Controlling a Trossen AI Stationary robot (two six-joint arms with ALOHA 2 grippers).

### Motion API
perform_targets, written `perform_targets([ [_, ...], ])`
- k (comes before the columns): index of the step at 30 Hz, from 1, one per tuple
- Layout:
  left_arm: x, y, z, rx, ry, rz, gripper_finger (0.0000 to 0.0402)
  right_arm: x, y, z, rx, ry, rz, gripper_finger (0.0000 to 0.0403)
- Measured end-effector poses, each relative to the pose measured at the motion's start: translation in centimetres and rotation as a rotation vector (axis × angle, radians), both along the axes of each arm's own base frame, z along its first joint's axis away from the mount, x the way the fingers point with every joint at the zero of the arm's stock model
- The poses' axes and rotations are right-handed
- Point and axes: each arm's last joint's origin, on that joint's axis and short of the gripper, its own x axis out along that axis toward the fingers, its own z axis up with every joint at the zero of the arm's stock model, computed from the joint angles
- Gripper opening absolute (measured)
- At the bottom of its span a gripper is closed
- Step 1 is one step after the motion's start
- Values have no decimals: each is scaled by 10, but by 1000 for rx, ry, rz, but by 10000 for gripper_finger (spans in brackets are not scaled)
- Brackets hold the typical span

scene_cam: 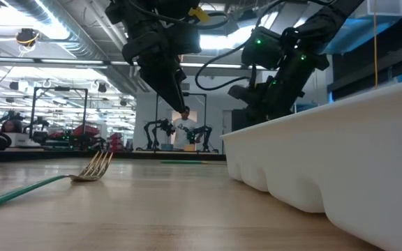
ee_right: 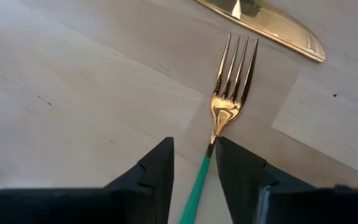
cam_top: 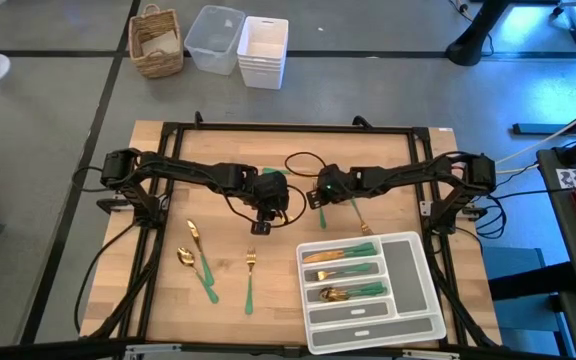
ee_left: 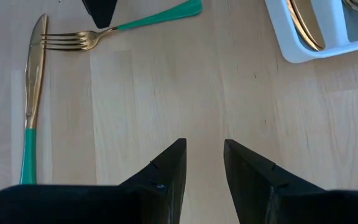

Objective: Sort silverware
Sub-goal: Put the top left green fork into the silverware tray

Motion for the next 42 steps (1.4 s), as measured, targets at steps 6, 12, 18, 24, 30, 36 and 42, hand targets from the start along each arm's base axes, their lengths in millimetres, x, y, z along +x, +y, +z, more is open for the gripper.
perform_targets([
  [6, 0, 0, 0, -1, 1, 2, 102, 3, -1, -16, -4, 53, -11, 124],
  [12, 0, 0, 0, -1, 1, 1, 102, 5, -1, -30, 9, 93, -6, 124],
  [18, 0, 0, 0, 0, 1, -1, 102, 6, -1, -40, -7, 134, -16, 123],
  [24, 0, 0, 0, 1, 0, -1, 102, 4, -1, -44, -13, 163, -10, 90],
  [30, 0, 0, 0, 1, 0, -1, 102, 1, -1, -45, -7, 201, -10, 49],
  [36, 0, 0, 0, 1, 0, -1, 102, -2, -1, -45, -6, 238, 3, 12],
  [42, 0, 0, 0, 1, 0, -1, 102, 0, -1, -43, -30, 256, 74, 6],
])
